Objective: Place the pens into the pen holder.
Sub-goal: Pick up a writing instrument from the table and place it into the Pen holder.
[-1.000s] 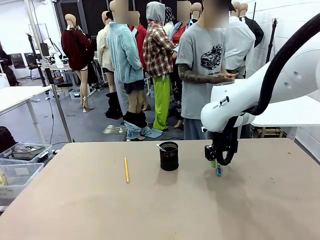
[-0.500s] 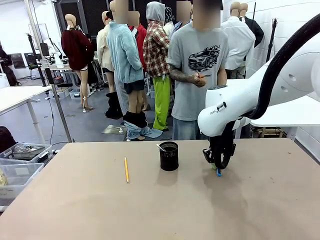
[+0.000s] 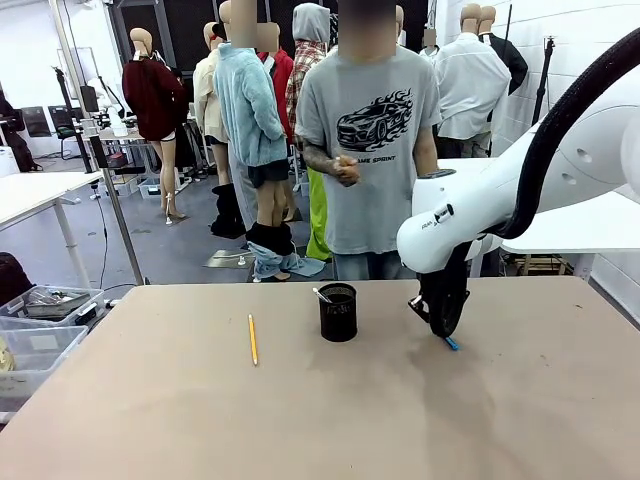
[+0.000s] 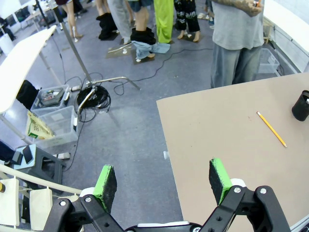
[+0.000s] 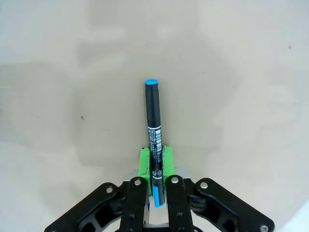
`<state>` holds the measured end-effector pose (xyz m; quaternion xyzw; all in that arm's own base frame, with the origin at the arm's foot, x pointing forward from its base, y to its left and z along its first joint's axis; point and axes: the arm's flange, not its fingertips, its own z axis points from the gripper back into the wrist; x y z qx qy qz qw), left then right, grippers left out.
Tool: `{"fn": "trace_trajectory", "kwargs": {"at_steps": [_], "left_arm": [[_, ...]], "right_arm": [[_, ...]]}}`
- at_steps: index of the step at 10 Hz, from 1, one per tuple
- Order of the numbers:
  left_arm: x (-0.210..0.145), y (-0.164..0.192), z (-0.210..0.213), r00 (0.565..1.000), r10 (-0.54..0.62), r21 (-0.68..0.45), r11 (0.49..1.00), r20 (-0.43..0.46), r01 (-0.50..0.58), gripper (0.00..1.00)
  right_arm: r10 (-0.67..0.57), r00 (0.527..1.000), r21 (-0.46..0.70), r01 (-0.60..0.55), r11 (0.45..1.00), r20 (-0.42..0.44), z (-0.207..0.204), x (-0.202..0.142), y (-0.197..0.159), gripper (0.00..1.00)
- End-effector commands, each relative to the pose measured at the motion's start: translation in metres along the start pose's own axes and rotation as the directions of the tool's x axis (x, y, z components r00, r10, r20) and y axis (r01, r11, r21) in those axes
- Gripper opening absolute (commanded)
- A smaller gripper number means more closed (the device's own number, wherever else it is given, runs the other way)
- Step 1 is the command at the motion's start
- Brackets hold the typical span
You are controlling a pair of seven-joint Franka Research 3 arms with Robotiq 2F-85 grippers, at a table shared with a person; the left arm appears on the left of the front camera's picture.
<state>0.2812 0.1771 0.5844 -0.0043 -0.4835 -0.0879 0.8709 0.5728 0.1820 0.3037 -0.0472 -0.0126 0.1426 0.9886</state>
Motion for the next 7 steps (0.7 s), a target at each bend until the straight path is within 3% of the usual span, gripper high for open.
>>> {"fn": "trace_trajectory", "kwargs": {"at_steps": [1, 3, 4, 5, 6, 7], "left_arm": [[0.001, 0.001, -0.001, 1.000, 0.017, 0.013, 1.000, 0.006, -0.017, 1.00], [0.001, 0.001, -0.001, 1.000, 0.017, 0.013, 1.000, 0.006, -0.017, 1.00], [0.001, 0.001, -0.001, 1.000, 0.017, 0.013, 1.000, 0.006, -0.017, 1.00], [0.001, 0.001, -0.001, 1.000, 0.017, 0.013, 1.000, 0.006, -0.017, 1.00], [0.001, 0.001, -0.001, 1.000, 0.017, 0.013, 1.000, 0.006, -0.017, 1.00], [0.001, 0.001, -0.001, 1.000, 0.017, 0.013, 1.000, 0.006, -0.017, 1.00]], "right_arm": [[-0.014, 1.000, -0.010, 0.013, 1.000, -0.018, -0.026, 0.006, -0.004, 0.00], [0.112, 0.994, 0.052, -0.113, 0.992, 0.022, -0.022, 0.004, -0.008, 0.00], [0.279, 0.952, 0.113, -0.294, 0.949, 0.128, -0.013, -0.001, -0.015, 0.00], [0.446, 0.869, 0.127, -0.478, 0.869, 0.215, -0.002, -0.010, -0.019, 0.00], [0.545, 0.792, 0.094, -0.586, 0.805, 0.273, 0.008, -0.018, -0.024, 0.00], [0.630, 0.687, 0.097, -0.700, 0.708, 0.362, 0.018, -0.024, -0.027, 0.00]]}}
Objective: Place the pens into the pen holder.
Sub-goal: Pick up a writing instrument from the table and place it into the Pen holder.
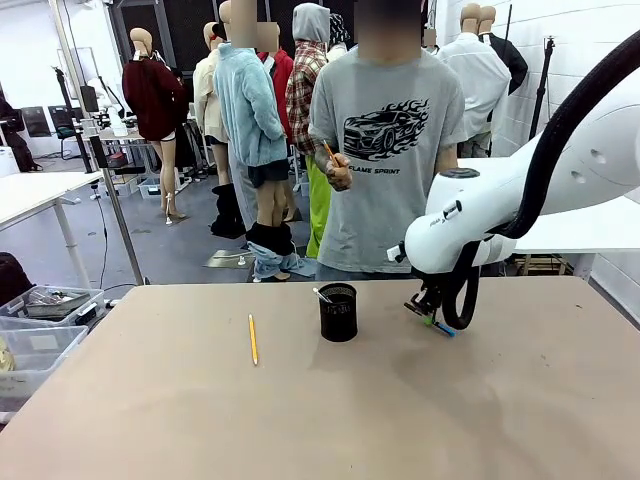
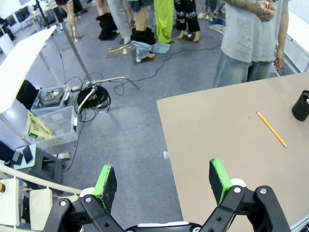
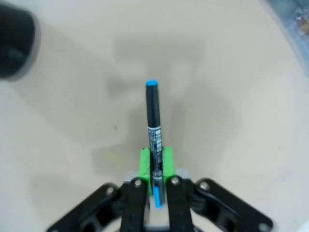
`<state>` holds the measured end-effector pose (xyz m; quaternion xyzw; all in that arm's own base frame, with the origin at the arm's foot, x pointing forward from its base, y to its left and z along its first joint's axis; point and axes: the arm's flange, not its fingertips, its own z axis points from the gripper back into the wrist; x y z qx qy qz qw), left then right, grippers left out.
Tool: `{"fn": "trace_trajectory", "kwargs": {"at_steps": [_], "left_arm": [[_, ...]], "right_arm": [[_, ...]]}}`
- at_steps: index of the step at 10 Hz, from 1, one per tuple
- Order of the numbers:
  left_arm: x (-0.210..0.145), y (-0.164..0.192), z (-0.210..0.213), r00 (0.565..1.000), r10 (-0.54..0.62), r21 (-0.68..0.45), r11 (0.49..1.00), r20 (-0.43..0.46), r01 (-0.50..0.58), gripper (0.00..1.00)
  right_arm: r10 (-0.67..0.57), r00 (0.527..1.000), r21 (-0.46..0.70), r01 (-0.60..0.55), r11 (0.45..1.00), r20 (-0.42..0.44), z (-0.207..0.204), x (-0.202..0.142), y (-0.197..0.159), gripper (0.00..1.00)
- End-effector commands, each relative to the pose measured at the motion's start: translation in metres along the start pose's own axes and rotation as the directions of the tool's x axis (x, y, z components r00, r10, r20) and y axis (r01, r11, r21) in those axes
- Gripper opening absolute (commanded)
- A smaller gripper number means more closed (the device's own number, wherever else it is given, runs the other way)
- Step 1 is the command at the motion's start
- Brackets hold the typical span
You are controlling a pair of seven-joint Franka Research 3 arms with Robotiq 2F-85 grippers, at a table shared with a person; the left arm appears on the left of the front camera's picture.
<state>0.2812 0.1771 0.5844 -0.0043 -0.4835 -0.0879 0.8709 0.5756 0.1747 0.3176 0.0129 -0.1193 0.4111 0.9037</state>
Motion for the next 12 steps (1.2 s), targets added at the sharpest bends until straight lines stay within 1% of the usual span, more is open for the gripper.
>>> {"fn": "trace_trajectory", "kwargs": {"at_steps": [1, 2, 3, 4, 5, 7, 8, 9, 10, 11, 12], "left_arm": [[0.001, 0.001, -0.001, 1.000, 0.017, 0.013, 1.000, 0.006, -0.017, 1.00], [0.001, 0.001, -0.001, 1.000, 0.017, 0.013, 1.000, 0.006, -0.017, 1.00], [0.001, 0.001, -0.001, 1.000, 0.017, 0.013, 1.000, 0.006, -0.017, 1.00], [0.001, 0.001, -0.001, 1.000, 0.017, 0.013, 1.000, 0.006, -0.017, 1.00], [0.001, 0.001, -0.001, 1.000, 0.017, 0.013, 1.000, 0.006, -0.017, 1.00], [0.001, 0.001, -0.001, 1.000, 0.017, 0.013, 1.000, 0.006, -0.017, 1.00], [0.001, 0.001, -0.001, 1.000, 0.017, 0.013, 1.000, 0.006, -0.017, 1.00], [0.001, 0.001, -0.001, 1.000, 0.017, 0.013, 1.000, 0.006, -0.017, 1.00], [0.001, 0.001, -0.001, 1.000, 0.017, 0.013, 1.000, 0.006, -0.017, 1.00], [0.001, 0.001, -0.001, 1.000, 0.017, 0.013, 1.000, 0.006, -0.017, 1.00], [0.001, 0.001, -0.001, 1.000, 0.017, 0.013, 1.000, 0.006, -0.017, 1.00]], "right_arm": [[0.256, 0.952, 0.135, -0.280, 0.951, 0.169, 0.020, -0.031, -0.002, 0.00], [0.328, 0.913, 0.149, -0.369, 0.917, 0.241, 0.026, -0.032, -0.003, 0.00], [0.390, 0.866, 0.164, -0.454, 0.876, 0.315, 0.030, -0.031, -0.005, 0.00], [0.442, 0.803, 0.192, -0.545, 0.816, 0.399, 0.032, -0.030, -0.008, 0.00], [0.467, 0.754, 0.206, -0.603, 0.770, 0.463, 0.033, -0.027, -0.012, 0.00], [0.491, 0.673, 0.228, -0.689, 0.688, 0.553, 0.035, -0.028, -0.017, 0.00], [0.500, 0.612, 0.221, -0.740, 0.635, 0.613, 0.037, -0.029, -0.017, 0.00], [0.494, 0.541, 0.206, -0.789, 0.579, 0.681, 0.039, -0.028, -0.018, 0.00], [0.481, 0.476, 0.178, -0.822, 0.541, 0.736, 0.039, -0.028, -0.019, 0.00], [0.459, 0.450, 0.170, -0.831, 0.530, 0.766, 0.039, -0.027, -0.019, 0.00], [0.431, 0.443, 0.167, -0.824, 0.541, 0.786, 0.037, -0.024, -0.021, 0.00]]}}
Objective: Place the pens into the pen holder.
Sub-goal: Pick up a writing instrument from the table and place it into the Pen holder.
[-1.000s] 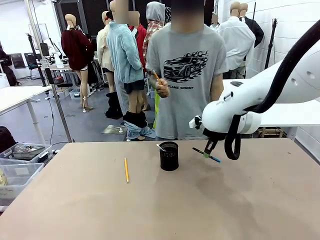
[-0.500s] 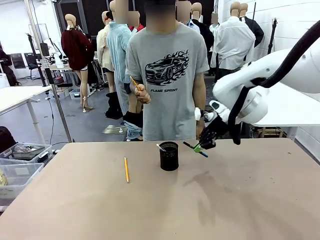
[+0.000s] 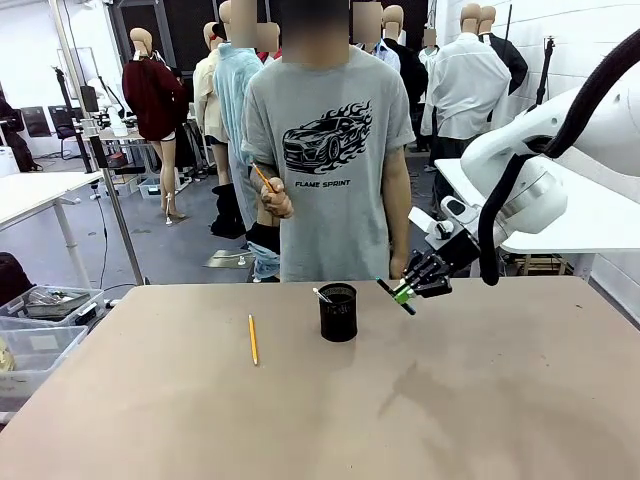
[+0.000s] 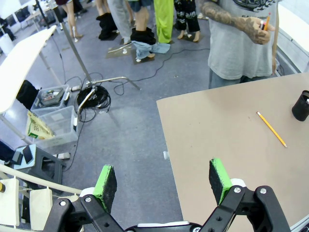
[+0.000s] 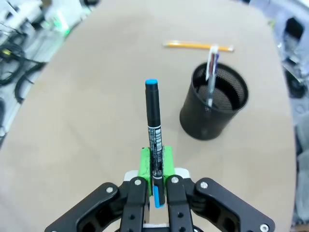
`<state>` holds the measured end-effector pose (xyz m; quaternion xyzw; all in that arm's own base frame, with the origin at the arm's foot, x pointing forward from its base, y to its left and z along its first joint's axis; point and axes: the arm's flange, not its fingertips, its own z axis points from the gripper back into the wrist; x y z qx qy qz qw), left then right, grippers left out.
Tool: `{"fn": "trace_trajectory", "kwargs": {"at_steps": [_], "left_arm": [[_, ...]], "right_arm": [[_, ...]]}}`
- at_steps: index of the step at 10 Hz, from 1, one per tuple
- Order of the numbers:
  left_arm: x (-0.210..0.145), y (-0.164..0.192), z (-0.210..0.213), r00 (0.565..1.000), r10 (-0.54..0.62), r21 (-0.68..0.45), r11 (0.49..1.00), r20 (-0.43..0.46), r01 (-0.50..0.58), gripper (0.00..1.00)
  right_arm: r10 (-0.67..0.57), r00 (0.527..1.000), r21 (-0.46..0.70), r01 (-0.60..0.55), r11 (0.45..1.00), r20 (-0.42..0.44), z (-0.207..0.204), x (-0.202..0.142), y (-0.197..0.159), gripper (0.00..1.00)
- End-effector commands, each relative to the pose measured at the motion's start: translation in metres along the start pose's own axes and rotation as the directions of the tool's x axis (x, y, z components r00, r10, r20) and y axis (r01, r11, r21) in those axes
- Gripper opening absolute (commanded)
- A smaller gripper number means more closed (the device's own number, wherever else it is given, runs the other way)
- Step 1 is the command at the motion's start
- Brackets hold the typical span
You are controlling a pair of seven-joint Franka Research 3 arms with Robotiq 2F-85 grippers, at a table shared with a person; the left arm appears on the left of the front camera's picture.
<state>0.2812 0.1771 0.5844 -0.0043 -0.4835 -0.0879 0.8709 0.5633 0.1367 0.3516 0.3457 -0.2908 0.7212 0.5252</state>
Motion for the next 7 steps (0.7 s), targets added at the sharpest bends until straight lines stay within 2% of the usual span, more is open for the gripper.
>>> {"fn": "trace_trajectory", "kwargs": {"at_steps": [1, 4, 6, 7], "left_arm": [[0.001, 0.001, -0.001, 1.000, 0.017, 0.013, 1.000, 0.006, -0.017, 1.00], [0.001, 0.001, -0.001, 1.000, 0.017, 0.013, 1.000, 0.006, -0.017, 1.00], [0.001, 0.001, -0.001, 1.000, 0.017, 0.013, 1.000, 0.006, -0.017, 1.00], [0.001, 0.001, -0.001, 1.000, 0.017, 0.013, 1.000, 0.006, -0.017, 1.00]], "right_arm": [[-0.020, 0.997, -0.028, 0.022, 0.999, 0.081, -0.002, -0.004, -0.008, 0.00], [-0.047, 0.971, -0.107, 0.074, 0.991, 0.236, 0.019, -0.016, 0.001, 0.00], [-0.025, 0.945, -0.178, 0.088, 0.980, 0.326, 0.072, -0.033, 0.041, 0.00], [-0.033, 0.910, -0.269, 0.156, 0.951, 0.413, 0.118, -0.051, 0.081, 0.00]]}}
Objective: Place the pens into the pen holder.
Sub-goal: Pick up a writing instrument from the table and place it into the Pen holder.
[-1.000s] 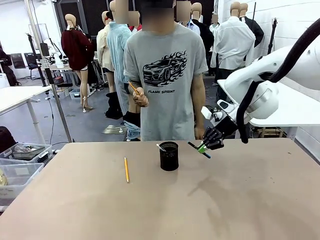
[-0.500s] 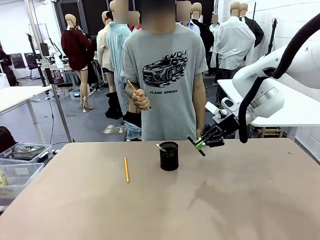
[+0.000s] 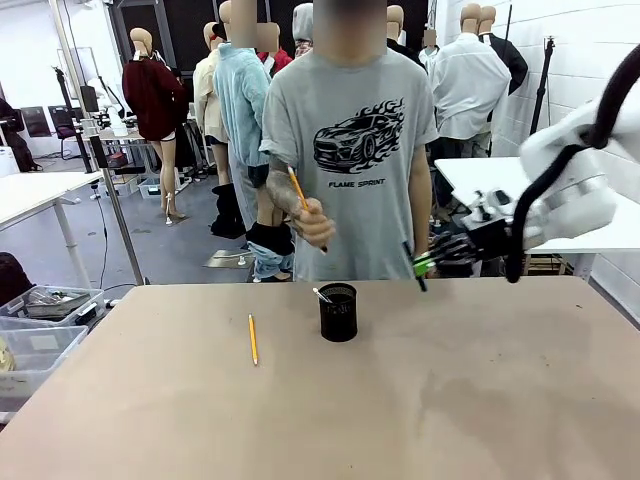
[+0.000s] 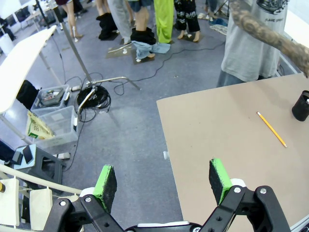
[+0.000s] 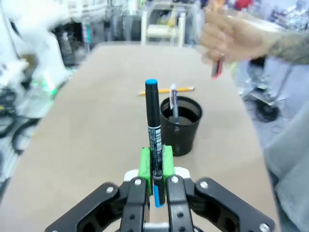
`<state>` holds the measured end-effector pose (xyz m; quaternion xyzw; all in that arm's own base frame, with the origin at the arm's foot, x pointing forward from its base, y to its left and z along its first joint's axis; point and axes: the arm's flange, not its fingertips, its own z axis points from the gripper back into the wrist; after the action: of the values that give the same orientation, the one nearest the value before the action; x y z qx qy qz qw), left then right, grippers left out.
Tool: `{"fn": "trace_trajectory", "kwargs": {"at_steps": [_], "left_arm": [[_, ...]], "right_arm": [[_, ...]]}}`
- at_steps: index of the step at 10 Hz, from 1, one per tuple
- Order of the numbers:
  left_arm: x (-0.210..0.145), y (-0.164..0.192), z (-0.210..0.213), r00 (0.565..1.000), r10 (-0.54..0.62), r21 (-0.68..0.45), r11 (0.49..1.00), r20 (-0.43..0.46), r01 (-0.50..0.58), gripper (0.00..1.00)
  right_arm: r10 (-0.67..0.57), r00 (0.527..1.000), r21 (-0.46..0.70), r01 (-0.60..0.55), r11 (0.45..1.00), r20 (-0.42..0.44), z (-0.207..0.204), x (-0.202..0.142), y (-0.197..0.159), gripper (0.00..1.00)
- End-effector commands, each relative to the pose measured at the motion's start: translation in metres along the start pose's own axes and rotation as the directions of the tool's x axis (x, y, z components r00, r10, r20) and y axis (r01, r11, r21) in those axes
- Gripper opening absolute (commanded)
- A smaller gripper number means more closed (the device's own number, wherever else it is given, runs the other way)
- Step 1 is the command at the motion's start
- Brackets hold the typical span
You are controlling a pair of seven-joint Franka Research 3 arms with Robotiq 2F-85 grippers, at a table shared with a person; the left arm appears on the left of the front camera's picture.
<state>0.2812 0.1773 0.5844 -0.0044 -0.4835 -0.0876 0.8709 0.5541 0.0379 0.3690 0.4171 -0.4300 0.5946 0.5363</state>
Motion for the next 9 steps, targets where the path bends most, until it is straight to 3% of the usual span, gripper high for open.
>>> {"fn": "trace_trajectory", "kwargs": {"at_steps": [1, 4, 6, 8, 9], "left_arm": [[0.001, 0.000, -0.001, 1.000, 0.016, 0.013, 1.000, 0.006, -0.017, 1.00], [0.001, 0.000, -0.001, 1.000, 0.016, 0.013, 1.000, 0.006, -0.017, 1.00], [0.001, 0.000, -0.001, 1.000, 0.016, 0.013, 1.000, 0.006, -0.017, 1.00], [0.001, 0.000, -0.001, 1.000, 0.016, 0.013, 1.000, 0.006, -0.017, 1.00], [0.001, 0.000, -0.001, 1.000, 0.016, 0.013, 1.000, 0.006, -0.017, 1.00]], "right_arm": [[0.030, 0.988, -0.198, 0.000, 0.980, 0.150, 0.092, -0.009, 0.070, 0.00], [0.089, 0.957, -0.471, 0.053, 0.880, 0.275, 0.194, -0.051, 0.171, 0.00], [0.117, 0.942, -0.583, 0.095, 0.807, 0.315, 0.220, -0.069, 0.227, 0.00], [0.106, 0.939, -0.594, 0.118, 0.796, 0.328, 0.218, -0.077, 0.243, 0.00], [0.126, 0.930, -0.592, 0.113, 0.798, 0.346, 0.209, -0.082, 0.228, 0.00]]}}
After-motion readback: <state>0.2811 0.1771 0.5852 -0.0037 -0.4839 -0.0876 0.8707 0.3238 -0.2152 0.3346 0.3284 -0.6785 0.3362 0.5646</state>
